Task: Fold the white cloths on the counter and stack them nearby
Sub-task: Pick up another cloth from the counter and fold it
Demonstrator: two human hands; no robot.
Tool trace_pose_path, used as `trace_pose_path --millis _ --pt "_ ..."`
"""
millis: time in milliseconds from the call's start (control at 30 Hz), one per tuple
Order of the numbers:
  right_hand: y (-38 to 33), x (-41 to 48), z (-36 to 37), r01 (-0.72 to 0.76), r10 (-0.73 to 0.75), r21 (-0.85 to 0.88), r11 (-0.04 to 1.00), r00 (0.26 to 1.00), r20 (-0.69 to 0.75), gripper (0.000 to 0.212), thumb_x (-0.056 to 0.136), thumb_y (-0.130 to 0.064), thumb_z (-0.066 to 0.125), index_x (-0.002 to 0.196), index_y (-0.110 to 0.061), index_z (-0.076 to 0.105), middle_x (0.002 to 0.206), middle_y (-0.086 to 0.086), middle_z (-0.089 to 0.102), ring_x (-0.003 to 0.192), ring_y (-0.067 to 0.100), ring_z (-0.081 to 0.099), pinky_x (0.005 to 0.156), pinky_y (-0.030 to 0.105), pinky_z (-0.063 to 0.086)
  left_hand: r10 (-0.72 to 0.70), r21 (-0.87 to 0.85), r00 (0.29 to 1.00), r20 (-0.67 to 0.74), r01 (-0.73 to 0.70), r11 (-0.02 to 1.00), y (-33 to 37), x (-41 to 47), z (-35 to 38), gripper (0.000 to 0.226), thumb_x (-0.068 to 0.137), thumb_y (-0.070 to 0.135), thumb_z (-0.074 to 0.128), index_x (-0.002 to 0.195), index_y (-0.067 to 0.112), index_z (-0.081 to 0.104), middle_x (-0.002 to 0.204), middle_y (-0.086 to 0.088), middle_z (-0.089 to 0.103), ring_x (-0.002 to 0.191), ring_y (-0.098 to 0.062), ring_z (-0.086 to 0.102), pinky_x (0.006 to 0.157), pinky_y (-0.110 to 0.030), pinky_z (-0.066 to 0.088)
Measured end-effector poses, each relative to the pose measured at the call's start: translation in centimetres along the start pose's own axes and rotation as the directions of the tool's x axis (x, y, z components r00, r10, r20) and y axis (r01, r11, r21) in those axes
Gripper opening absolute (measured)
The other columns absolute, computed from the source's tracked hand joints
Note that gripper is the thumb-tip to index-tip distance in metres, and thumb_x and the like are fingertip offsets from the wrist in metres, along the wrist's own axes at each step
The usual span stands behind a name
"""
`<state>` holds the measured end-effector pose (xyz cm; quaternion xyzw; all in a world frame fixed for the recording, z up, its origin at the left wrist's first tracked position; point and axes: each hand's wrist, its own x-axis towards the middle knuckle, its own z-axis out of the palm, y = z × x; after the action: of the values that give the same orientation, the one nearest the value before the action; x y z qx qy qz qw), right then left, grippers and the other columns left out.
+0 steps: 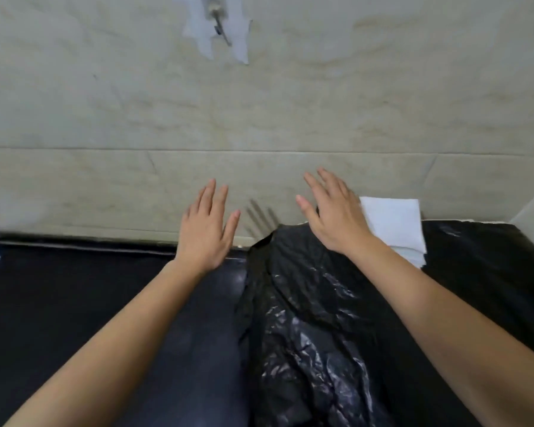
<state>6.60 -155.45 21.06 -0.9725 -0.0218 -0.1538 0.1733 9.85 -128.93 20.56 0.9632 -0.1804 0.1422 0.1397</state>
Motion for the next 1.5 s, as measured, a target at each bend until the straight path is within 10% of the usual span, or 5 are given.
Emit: trace_pose_path --millis 367,733,1267,1500 --pt "-32.8 0.7 11.6 0.328 -0.326 -0.031 0.944 0.944 0.058 0.06 0.101 -0.052 0.039 0.153 -0.022 0.036 0.161 0.02 0.027 0.146 0.037 0.028 0.117 0.049 0.023 -0.363 0.288 0.929 -0.069 0.367 0.885 -27.8 -16.7 -13.2 0.065 0.1 0.053 0.032 0.153 0.016 0.03 0.161 -0.015 0.024 0.149 -0.034 0.018 0.115 -0.058 0.021" --pt "-73.2 -3.0 27.8 0.55 -0.549 0.061 0.833 0.807 0.215 0.068 0.103 -0.052 0.029 0.16 -0.022 0.006 0.166 0.016 -0.002 0.154 0.032 -0.002 0.124 0.048 0.007 -0.601 0.359 0.783 -0.161 0.614 0.703 -58.3 -39.5 -28.8 0.068 0.1 0.055 0.025 0.152 0.012 0.033 0.16 -0.018 0.025 0.148 -0.037 0.021 0.112 -0.061 0.026" --pt "-99.2 0.0 49.3 0.639 -0.672 0.224 0.736 0.647 0.361 0.07 0.102 -0.046 0.04 0.159 -0.018 0.011 0.164 0.013 0.019 0.151 0.029 0.019 0.121 0.042 0.021 -0.85 0.206 0.526 -0.026 0.835 0.51 -87.4 -51.0 -28.0 0.076 0.1 0.055 0.033 0.157 0.023 -0.005 0.165 -0.011 -0.006 0.152 -0.028 0.003 0.119 -0.048 0.019" --pt "-108.0 4.7 58.1 0.526 -0.556 0.241 0.816 0.6 0.575 0.075 0.1 -0.04 0.047 0.159 -0.017 0.007 0.142 0.011 0.044 0.119 0.028 0.052 0.092 0.043 0.05 -0.845 0.26 0.507 0.171 0.804 0.535 -100.2 -49.2 -28.1 0.08 0.099 0.052 0.04 0.157 0.024 -0.009 0.165 -0.009 -0.006 0.151 -0.029 0.011 0.115 -0.05 0.03"
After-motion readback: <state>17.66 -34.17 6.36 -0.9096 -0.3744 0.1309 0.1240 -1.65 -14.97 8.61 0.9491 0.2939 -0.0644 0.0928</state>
